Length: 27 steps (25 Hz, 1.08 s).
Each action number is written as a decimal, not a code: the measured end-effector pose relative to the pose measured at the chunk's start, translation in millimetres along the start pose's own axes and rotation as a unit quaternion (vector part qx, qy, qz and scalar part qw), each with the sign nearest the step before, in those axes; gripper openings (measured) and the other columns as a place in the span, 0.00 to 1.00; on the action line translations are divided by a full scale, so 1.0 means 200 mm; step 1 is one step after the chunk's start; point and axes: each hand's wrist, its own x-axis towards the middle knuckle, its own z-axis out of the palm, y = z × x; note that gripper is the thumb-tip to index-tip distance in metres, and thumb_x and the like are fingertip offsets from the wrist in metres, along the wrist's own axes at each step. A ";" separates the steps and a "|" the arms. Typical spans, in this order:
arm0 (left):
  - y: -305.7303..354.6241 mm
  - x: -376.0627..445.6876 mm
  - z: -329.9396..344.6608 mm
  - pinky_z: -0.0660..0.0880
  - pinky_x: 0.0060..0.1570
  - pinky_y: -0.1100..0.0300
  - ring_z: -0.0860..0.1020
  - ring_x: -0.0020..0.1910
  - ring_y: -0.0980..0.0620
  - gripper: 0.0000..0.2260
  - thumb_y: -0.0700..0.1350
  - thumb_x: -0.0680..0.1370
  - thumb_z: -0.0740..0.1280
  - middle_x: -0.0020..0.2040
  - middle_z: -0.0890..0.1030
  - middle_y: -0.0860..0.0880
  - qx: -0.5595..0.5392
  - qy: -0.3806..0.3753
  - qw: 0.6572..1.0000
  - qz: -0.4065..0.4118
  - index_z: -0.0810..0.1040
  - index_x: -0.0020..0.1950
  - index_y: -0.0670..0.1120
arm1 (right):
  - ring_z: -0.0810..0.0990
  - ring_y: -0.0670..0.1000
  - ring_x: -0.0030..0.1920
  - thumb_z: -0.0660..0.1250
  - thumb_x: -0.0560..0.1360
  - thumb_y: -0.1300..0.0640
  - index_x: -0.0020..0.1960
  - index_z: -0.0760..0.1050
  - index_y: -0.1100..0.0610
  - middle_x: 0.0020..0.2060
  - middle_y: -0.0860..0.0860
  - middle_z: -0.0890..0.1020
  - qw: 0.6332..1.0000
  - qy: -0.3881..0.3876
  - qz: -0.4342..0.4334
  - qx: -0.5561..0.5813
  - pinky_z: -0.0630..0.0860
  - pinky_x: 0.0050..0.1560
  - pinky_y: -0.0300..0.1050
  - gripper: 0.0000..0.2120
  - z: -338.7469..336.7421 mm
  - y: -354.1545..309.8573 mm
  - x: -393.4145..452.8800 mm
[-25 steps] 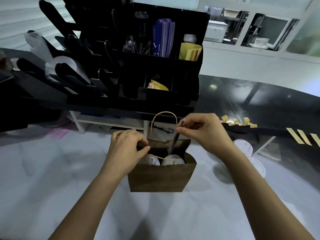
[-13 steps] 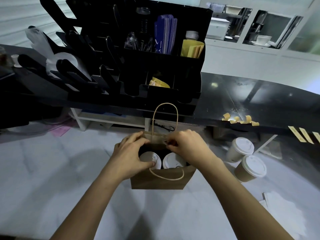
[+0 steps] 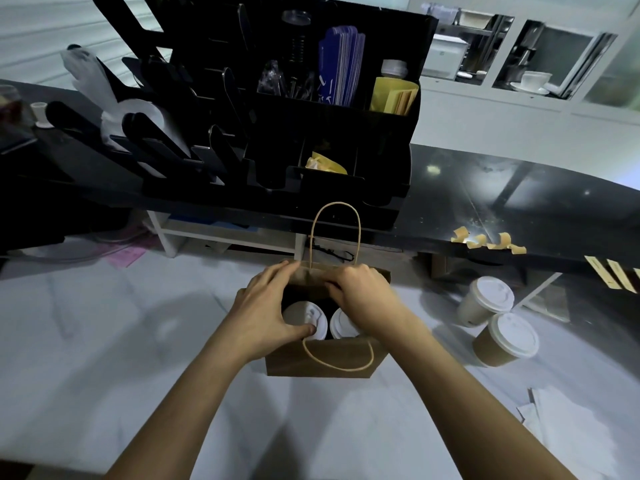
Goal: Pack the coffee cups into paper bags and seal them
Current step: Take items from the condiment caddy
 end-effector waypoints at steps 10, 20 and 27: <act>-0.01 0.01 0.01 0.68 0.71 0.43 0.61 0.75 0.49 0.44 0.58 0.70 0.77 0.78 0.58 0.57 -0.013 0.004 1.000 0.003 0.54 0.79 0.61 | 0.81 0.53 0.47 0.60 0.82 0.55 0.60 0.81 0.50 0.48 0.49 0.85 0.998 0.046 0.003 0.052 0.79 0.47 0.51 0.12 -0.03 0.05 -0.05; 0.00 0.03 0.04 0.66 0.72 0.47 0.58 0.76 0.52 0.41 0.58 0.72 0.75 0.78 0.57 0.58 -0.020 0.003 0.999 0.026 0.55 0.79 0.63 | 0.72 0.54 0.61 0.69 0.78 0.55 0.56 0.83 0.52 0.63 0.52 0.76 0.979 0.167 0.095 0.065 0.71 0.62 0.53 0.08 -0.03 0.25 -0.23; 0.03 0.06 0.07 0.67 0.72 0.46 0.58 0.77 0.52 0.40 0.59 0.73 0.74 0.78 0.57 0.59 -0.026 -0.010 0.999 0.043 0.56 0.79 0.62 | 0.74 0.52 0.60 0.68 0.80 0.54 0.57 0.83 0.50 0.61 0.49 0.77 0.968 0.137 0.174 0.120 0.74 0.59 0.47 0.08 0.03 0.33 -0.31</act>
